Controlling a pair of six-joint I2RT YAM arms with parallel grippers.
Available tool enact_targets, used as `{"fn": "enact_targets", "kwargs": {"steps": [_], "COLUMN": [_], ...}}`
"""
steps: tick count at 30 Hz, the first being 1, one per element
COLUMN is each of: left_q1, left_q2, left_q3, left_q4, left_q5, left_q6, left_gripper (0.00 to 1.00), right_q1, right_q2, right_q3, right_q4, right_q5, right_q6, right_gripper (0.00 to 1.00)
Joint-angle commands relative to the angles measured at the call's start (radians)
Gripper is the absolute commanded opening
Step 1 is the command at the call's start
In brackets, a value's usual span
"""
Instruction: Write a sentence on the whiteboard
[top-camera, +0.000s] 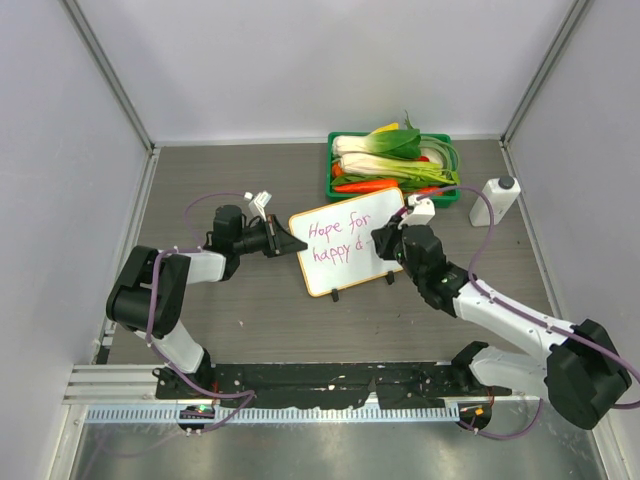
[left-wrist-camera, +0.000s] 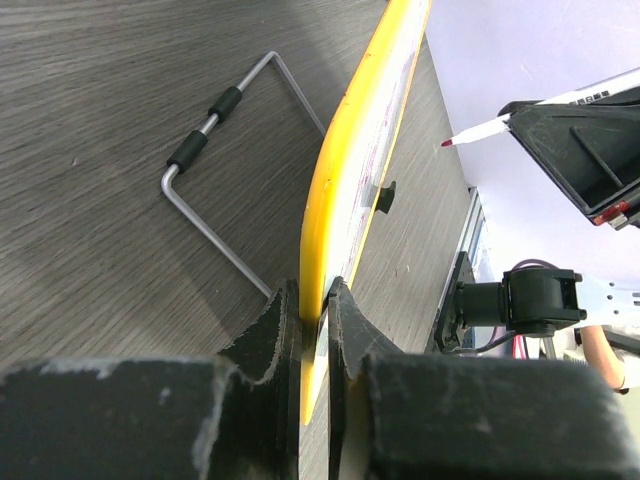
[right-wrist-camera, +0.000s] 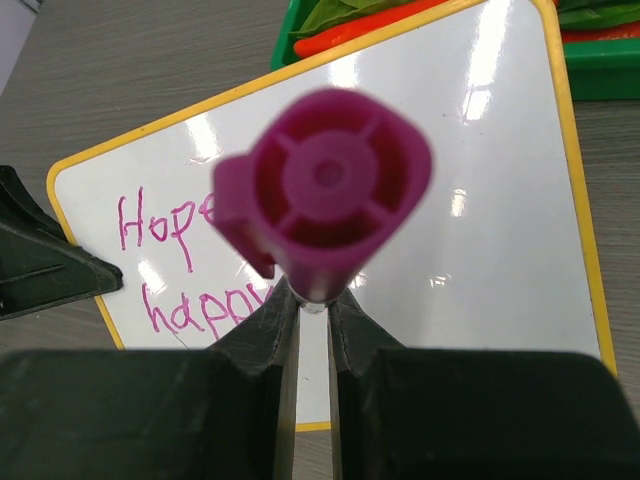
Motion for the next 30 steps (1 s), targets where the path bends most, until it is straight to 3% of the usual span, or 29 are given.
{"fn": "enact_targets", "kwargs": {"steps": [1, 30], "left_q1": [0.002, 0.001], "left_q2": [0.027, 0.03], "left_q3": [-0.027, -0.024], "left_q4": [-0.129, -0.134], "left_q5": [-0.136, -0.136], "left_q6": [0.094, 0.099], "left_gripper": [0.0, 0.0], "right_q1": [-0.004, -0.004], "right_q2": [-0.055, 0.105], "right_q3": [-0.012, 0.051], "right_q4": [0.034, 0.127], "right_q5": [0.044, 0.084], "right_q6": [0.009, 0.009], "right_gripper": [0.01, 0.01]}}
